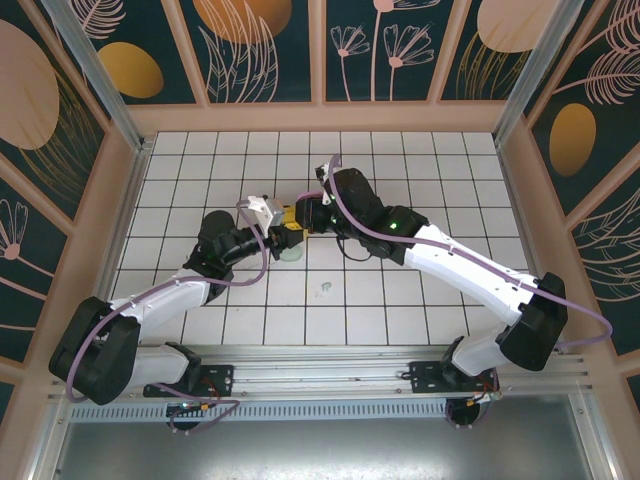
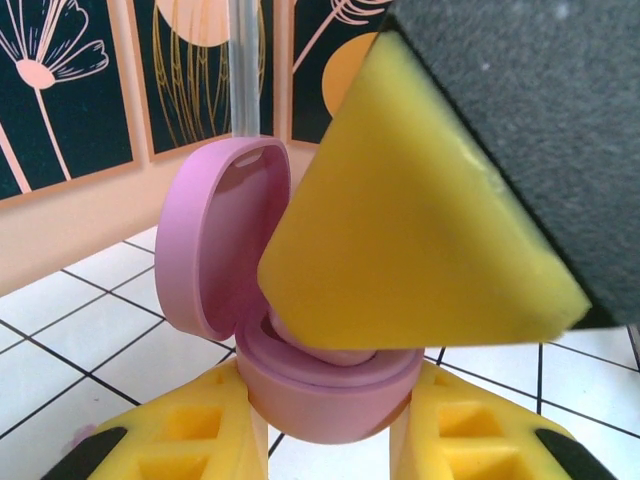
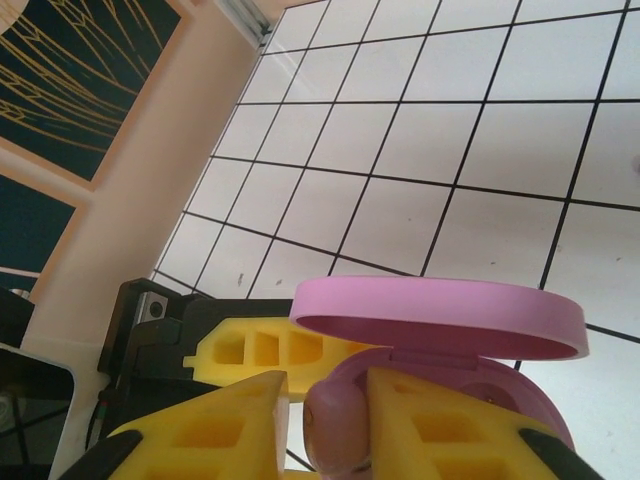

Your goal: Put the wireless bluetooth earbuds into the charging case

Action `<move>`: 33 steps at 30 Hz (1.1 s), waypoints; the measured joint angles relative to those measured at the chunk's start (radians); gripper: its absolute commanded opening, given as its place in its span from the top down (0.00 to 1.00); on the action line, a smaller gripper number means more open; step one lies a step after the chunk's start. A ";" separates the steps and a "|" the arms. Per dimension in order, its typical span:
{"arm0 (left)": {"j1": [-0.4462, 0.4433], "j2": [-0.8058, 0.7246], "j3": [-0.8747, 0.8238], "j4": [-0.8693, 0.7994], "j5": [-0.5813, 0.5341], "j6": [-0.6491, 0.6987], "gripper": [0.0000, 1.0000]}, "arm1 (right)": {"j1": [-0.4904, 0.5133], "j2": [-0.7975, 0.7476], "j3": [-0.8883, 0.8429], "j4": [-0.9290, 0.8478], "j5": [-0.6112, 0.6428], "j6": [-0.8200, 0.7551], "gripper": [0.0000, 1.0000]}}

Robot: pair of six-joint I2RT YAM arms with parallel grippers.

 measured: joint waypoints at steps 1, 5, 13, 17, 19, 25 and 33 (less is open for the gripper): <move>0.000 0.000 0.000 -0.003 0.000 0.000 1.00 | 0.001 0.000 0.000 -0.003 0.004 -0.001 0.70; 0.000 0.000 0.000 -0.006 0.000 0.000 1.00 | 0.001 0.000 0.010 -0.026 0.017 -0.002 0.69; 0.000 -0.011 0.000 -0.006 -0.010 0.000 1.00 | 0.001 0.000 0.072 -0.081 0.041 -0.005 0.68; 0.000 -0.013 0.000 -0.006 -0.023 0.003 1.00 | 0.001 0.000 0.102 -0.091 0.039 -0.012 0.68; 0.000 -0.020 -0.002 -0.006 -0.030 0.007 1.00 | 0.001 0.000 0.116 -0.100 0.033 -0.021 0.71; 0.000 -0.064 -0.020 -0.018 -0.062 0.028 1.00 | -0.017 -0.025 0.141 -0.110 0.014 -0.039 0.75; 0.000 -0.121 -0.067 -0.063 -0.104 0.062 1.00 | -0.238 -0.104 0.127 -0.127 -0.008 -0.030 0.71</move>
